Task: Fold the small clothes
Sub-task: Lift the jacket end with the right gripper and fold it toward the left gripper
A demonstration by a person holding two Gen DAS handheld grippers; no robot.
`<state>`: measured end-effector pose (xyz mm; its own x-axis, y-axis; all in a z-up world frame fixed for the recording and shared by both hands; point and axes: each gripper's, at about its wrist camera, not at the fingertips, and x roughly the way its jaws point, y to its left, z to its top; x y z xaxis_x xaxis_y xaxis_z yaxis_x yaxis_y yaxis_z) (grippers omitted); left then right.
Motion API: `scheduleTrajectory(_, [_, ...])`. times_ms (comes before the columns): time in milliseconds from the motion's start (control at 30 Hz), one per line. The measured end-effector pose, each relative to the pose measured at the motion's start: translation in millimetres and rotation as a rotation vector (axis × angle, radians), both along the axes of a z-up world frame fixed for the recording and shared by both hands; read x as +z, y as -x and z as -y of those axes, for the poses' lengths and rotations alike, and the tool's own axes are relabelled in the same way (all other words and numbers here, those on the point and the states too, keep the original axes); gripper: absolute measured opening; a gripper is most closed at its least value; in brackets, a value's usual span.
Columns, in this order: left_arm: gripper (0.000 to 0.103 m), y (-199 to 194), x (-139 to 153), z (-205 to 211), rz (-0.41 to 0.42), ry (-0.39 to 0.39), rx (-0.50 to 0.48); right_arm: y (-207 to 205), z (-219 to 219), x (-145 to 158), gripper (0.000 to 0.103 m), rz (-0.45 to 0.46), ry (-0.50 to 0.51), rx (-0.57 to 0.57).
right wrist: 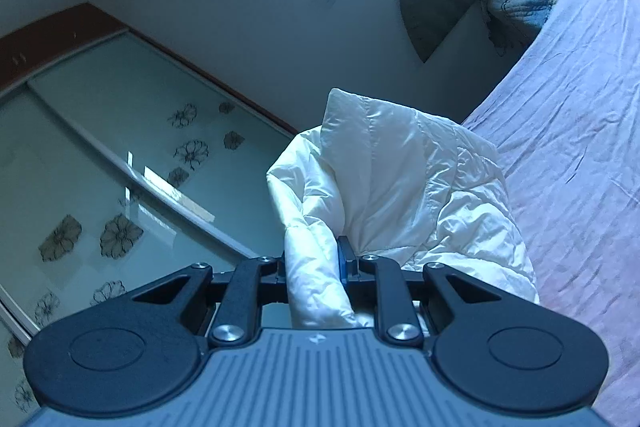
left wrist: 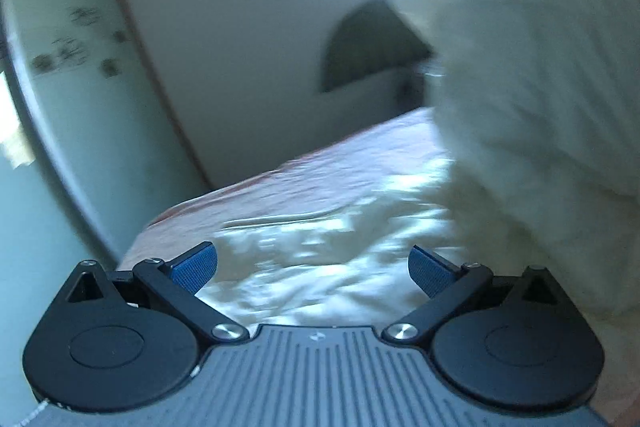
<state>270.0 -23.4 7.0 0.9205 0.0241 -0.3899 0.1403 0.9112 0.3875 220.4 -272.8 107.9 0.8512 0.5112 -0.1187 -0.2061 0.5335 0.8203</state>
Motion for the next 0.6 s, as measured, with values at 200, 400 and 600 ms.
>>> scheduleTrajectory(200, [0.103, -14.5, -6.7, -43.7, -0.030, 0.013, 0.176, -2.0, -18.8, 0.1, 0.018, -0.002, 0.018, 0.026])
scheduleTrajectory(400, [0.103, -22.0, -8.9, -77.1, -0.025, 0.055, 0.272, -1.9, -41.6, -0.2, 0.018, 0.005, 0.068, 0.055])
scheduleTrajectory(600, [0.103, -21.8, -3.1, -99.1, -0.041, 0.136, 0.311, -12.9, -78.6, -9.9, 0.018, -0.026, 0.134, 0.102])
